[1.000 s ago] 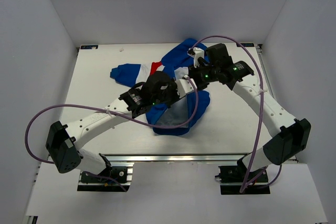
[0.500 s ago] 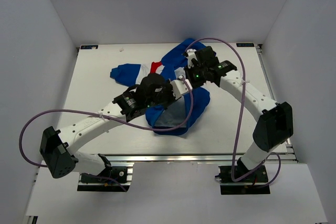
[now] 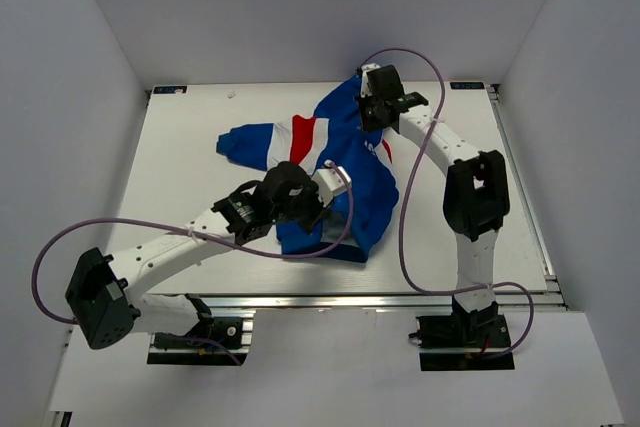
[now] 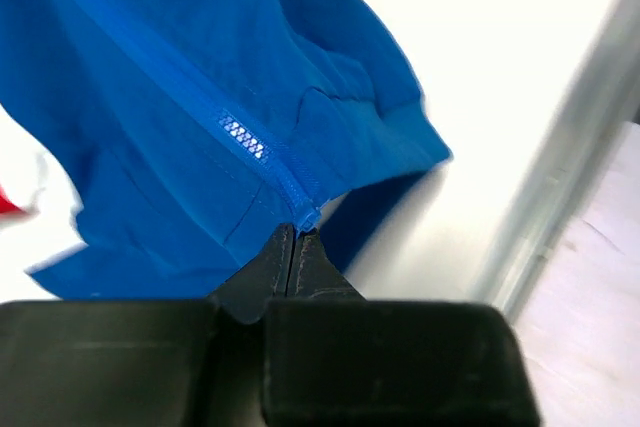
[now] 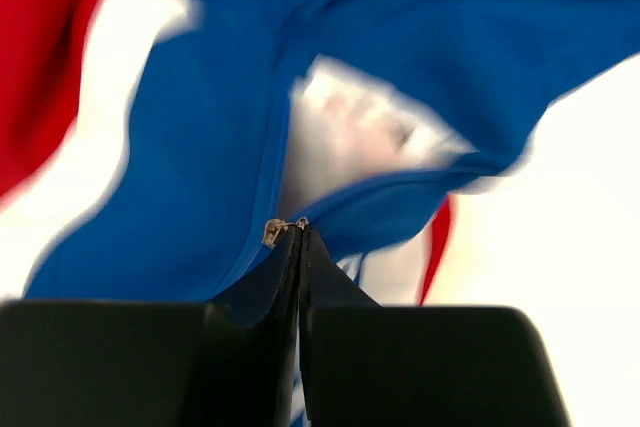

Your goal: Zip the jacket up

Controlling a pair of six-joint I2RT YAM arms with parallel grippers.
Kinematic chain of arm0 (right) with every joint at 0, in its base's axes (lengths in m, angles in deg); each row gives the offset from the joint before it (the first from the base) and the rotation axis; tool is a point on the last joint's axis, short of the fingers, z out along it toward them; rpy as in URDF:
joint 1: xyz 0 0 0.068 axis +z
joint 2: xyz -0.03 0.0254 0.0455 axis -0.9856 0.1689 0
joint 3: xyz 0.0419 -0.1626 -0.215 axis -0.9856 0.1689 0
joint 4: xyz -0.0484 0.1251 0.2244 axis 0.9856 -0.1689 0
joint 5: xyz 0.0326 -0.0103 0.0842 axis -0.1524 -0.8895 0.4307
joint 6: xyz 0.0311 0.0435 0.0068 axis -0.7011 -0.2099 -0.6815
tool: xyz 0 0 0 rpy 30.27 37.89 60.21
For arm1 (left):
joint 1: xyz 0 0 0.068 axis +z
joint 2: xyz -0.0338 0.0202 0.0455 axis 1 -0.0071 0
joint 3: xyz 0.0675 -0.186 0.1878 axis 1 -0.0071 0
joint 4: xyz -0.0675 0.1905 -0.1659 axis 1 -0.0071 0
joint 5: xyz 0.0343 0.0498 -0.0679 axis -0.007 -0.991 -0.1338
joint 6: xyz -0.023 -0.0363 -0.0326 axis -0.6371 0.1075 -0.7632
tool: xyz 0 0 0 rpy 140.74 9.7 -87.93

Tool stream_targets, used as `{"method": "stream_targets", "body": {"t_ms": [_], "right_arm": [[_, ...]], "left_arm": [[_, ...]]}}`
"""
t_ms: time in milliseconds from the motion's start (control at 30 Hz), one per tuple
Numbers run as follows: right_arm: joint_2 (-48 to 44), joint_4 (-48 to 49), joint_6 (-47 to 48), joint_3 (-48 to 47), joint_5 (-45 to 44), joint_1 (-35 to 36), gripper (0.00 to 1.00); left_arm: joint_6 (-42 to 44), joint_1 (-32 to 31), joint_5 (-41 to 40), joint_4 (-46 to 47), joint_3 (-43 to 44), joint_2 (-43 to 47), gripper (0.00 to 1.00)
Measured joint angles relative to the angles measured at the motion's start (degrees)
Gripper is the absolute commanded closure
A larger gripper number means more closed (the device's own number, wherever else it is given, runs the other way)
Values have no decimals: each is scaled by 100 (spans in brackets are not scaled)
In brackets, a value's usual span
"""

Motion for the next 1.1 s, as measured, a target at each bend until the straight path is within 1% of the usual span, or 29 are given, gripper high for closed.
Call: {"method": "stream_targets", "body": {"t_ms": [167,267,400,533,633,667,700,733,767,800,833,967,1100], "right_arm": [[623,378,0,-673,-282,-234,100],[1067,463,-9,-1167,-326,-350,100],[1604,330,13,-1729,-238,-361,100],[1906,321,105,-1840,-72,-321,100],[1958,306,205,-1843,168,-315,100],[1950,313,227,-1838,282,-317,71],[1899,343,219,-1797,413,-319,56],[1823,514,251,-1687,466,-326,44],[1725,680,280,-1576,546,-358,11],[1556,833,280,-1401,614,-398,11],[1344,935,317,-1176,654,-437,11],[144,1075,168,-238,699,-612,11],[-1189,1215,-396,625,713,-872,11]], "left_arm": [[-581,0,479,127,-461,61,100],[-846,-2,619,177,-632,-140,100],[-1115,52,595,560,-813,-564,100],[-1394,68,605,815,-1045,-940,100],[-1578,72,603,774,-1067,-1226,100],[-1620,72,590,732,-1051,-1285,100],[-1670,72,579,643,-1003,-1340,77],[-1733,66,634,426,-938,-1360,65],[-1792,26,667,203,-905,-1351,55],[-1829,-11,682,0,-872,-1331,9],[-1862,-46,686,-216,-828,-1314,2],[-2118,-111,398,-868,-627,-988,2],[-2564,-42,-667,-1390,-155,-568,2]]}}
